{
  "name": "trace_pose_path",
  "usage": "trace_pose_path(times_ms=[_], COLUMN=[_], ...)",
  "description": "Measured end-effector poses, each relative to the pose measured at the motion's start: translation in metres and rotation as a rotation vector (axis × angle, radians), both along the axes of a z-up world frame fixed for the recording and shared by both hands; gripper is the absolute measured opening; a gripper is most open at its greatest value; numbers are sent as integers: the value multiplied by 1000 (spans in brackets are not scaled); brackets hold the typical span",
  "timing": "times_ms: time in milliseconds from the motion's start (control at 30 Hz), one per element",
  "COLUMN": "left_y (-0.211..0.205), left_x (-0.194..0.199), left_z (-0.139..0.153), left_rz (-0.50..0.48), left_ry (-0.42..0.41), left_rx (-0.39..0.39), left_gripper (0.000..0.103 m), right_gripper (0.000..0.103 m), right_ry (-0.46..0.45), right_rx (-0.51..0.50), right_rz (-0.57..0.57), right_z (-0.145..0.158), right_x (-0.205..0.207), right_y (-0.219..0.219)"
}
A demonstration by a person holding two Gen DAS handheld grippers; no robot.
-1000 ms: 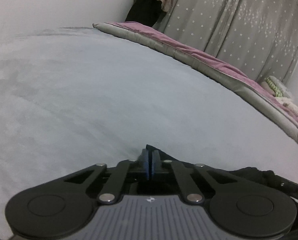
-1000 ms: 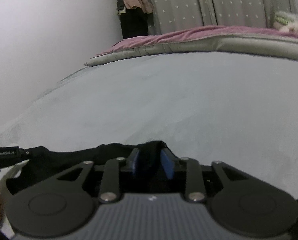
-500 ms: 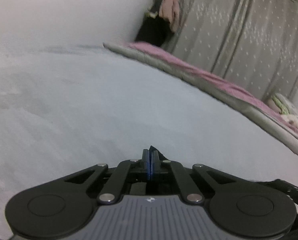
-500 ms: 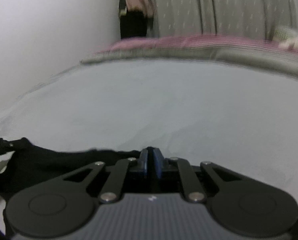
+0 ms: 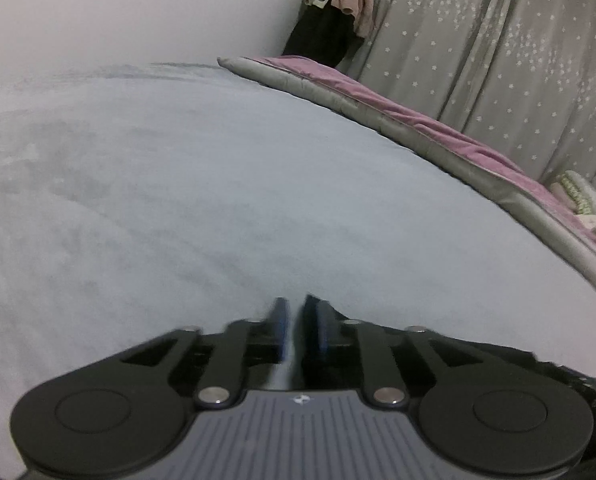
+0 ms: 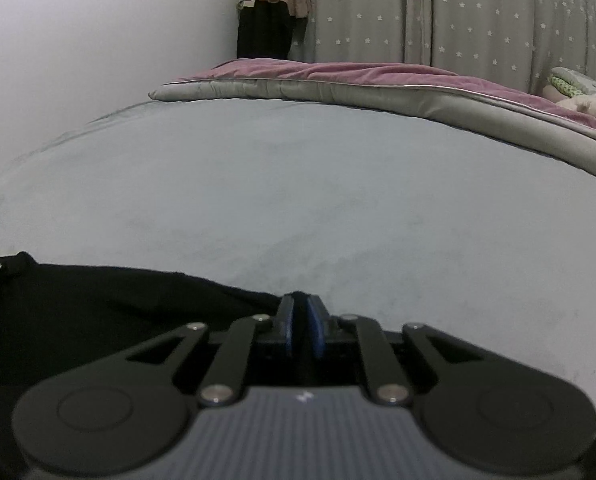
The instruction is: Fold clothes
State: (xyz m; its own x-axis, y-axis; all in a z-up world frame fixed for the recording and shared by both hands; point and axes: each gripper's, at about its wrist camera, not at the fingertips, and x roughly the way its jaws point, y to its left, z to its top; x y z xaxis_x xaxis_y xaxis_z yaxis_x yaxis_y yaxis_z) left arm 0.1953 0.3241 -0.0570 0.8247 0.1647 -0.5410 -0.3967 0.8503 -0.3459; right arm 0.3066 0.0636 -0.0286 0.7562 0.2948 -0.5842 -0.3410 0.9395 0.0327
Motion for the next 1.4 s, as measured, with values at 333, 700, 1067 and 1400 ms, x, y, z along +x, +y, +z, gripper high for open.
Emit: trace_pose_path(times_ms=[333,700,1067,1400], left_y=[-14,-57,-98,-152], left_x=[-4,-3,3,-4], left_z=[23,47,46,59], left_rz=[-23,-127,-236,-415], left_ry=[67,90,140,169], left_rx=[-4,94,157,208], left_gripper=[58,63,64,64], right_gripper=[44,55,68,66], right_ry=[48,70,56,115], right_rx=[104,101,106,195], right_rz=[-43,-88,-222,-290], right_z=[24,48,57,37], right_x=[-14,-63,-125,-145], right_y=[-31,-96,-185,-247])
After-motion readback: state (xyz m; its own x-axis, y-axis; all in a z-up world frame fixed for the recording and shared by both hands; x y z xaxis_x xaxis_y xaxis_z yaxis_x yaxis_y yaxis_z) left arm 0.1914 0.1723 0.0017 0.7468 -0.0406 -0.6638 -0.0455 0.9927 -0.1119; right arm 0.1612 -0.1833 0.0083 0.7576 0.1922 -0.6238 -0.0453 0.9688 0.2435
